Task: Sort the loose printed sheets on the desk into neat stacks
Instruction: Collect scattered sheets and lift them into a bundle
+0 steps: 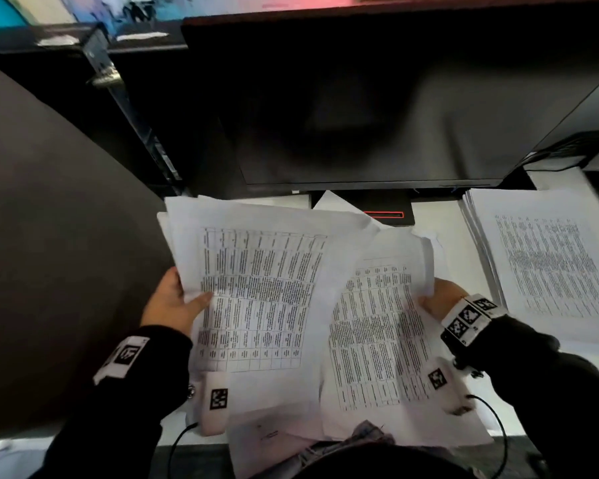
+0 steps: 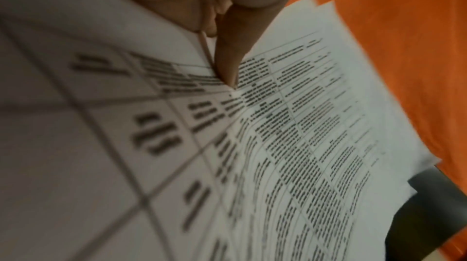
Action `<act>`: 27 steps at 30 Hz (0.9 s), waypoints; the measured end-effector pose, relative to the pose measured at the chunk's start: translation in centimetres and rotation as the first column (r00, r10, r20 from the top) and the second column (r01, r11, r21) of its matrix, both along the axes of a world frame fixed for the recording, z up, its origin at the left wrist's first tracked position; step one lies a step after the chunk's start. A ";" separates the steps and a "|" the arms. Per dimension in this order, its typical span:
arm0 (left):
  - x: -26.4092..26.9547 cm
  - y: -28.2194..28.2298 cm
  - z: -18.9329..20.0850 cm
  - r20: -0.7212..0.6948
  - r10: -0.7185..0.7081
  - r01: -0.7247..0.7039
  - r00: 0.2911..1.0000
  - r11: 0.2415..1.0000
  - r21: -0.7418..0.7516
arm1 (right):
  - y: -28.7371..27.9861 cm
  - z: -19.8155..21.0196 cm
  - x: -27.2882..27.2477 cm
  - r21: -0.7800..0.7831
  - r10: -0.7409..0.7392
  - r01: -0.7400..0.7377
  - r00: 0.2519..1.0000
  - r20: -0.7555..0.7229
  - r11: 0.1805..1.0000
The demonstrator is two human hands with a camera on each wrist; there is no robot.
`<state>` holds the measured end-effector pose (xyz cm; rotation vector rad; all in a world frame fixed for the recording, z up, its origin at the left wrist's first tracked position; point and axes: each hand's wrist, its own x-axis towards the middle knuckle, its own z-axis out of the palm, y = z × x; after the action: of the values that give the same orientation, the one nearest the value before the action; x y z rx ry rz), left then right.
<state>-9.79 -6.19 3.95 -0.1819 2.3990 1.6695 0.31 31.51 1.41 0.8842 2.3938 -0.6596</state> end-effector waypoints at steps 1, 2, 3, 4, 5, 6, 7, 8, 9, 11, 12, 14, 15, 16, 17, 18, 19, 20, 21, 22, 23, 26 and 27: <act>-0.2 0.3 -0.2 0.008 -0.013 0.013 1.000 1.000 -0.006 | -0.3 0.5 -0.3 0.002 0.028 -0.028 1.000 0.004 1.000; -0.3 0.5 -0.1 0.023 -0.022 0.023 0.999 1.000 -0.018 | -0.5 0.8 -0.6 0.004 0.054 -0.054 0.999 0.007 0.999; -0.5 0.6 -0.1 0.026 -0.040 0.041 0.999 0.999 -0.035 | -0.8 1.2 -0.9 0.013 0.068 -0.068 0.997 -0.019 0.998; -0.8 0.7 0.3 0.016 -0.055 0.056 0.998 0.995 -0.085 | -1.0 1.7 -1.1 0.015 0.070 -0.070 0.996 -0.051 0.997; -1.2 0.6 0.8 -0.005 -0.069 0.068 0.998 0.988 -0.136 | -1.1 2.2 -1.3 0.011 0.063 -0.062 0.995 -0.079 0.998; -1.6 0.5 1.6 -0.025 -0.056 0.051 0.998 0.985 -0.163 | -1.0 2.6 -1.5 0.011 0.042 -0.041 0.993 -0.109 0.999; -2.0 0.4 2.5 -0.056 -0.026 0.018 0.998 0.989 -0.144 | -0.9 3.0 -1.5 0.004 -0.001 0.002 0.991 -0.136 1.000; -2.3 0.3 3.6 -0.081 0.013 -0.021 0.997 0.995 -0.093 | -0.7 3.3 -1.6 -0.009 -0.039 0.038 0.987 -0.155 0.999; -2.6 0.3 4.7 -0.106 0.053 -0.056 0.993 0.998 -0.020 | -0.5 3.5 -1.5 -0.017 -0.062 0.060 0.985 -0.159 0.998; -2.9 0.3 6.5 -0.136 0.103 -0.089 0.985 0.990 0.106 | -0.1 3.7 -1.3 0.016 -0.064 0.067 0.988 -0.141 0.998; -2.9 0.4 6.8 -0.130 0.112 -0.092 0.985 0.984 0.152 | 0.0 3.6 -1.3 0.028 -0.062 0.066 0.990 -0.128 0.997; -2.8 1.2 6.2 -0.088 0.103 -0.084 0.991 0.977 0.197 | -0.2 3.6 -1.4 0.028 -0.033 0.036 0.994 -0.101 0.999; -2.4 1.8 5.5 -0.066 0.082 -0.067 0.994 0.976 0.205 | -0.5 3.7 -1.5 0.020 -0.014 0.016 0.995 -0.096 1.000; -2.0 2.6 4.7 -0.034 0.059 -0.052 0.998 0.980 0.194 | -0.9 3.9 -1.8 0.011 -0.004 0.005 0.995 -0.100 1.000; -1.4 3.4 4.0 -0.005 0.030 -0.028 1.000 0.982 0.189 | -1.4 4.5 -1.9 0.001 0.000 0.000 0.994 -0.112 1.000; -0.8 4.1 3.0 0.034 0.008 -0.014 0.999 0.985 0.175 | -1.8 5.0 -2.0 -0.019 0.007 -0.010 0.992 -0.127 1.000; -0.3 4.7 2.0 0.074 -0.001 -0.011 0.997 0.987 0.158 | -2.2 5.5 -2.1 -0.046 0.012 -0.018 0.990 -0.141 0.999; 0.3 5.3 1.3 0.122 -0.003 -0.013 0.992 0.992 0.127 | -2.6 6.0 -2.2 -0.080 0.005 -0.018 0.987 -0.163 0.997; 0.8 5.6 0.4 0.165 0.004 -0.019 0.986 0.996 0.090 | -3.1 6.4 -2.2 -0.106 0.008 -0.027 0.984 -0.175 0.994; 1.3 6.1 0.2 0.201 0.005 -0.017 0.980 0.998 0.059 | -3.5 6.7 -2.1 -0.126 0.008 -0.033 0.981 -0.195 0.991; 1.7 6.5 -0.1 0.226 0.016 -0.027 0.974 0.999 0.047 | -3.9 6.9 -2.0 -0.150 -0.015 -0.015 0.980 -0.198 0.989; 2.6 7.8 0.4 0.249 0.001 -0.011 0.968 0.999 0.039 | -4.7 7.0 -1.7 -0.228 -0.073 0.025 0.976 -0.203 0.973; 2.8 8.1 0.3 0.251 -0.014 0.013 0.968 1.000 0.009 | -4.8 7.0 -1.5 -0.251 -0.099 0.039 0.968 -0.229 0.967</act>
<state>-7.00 1.94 4.30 -0.3529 2.2013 1.5455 -1.23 26.68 8.37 0.8248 2.4260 -1.1210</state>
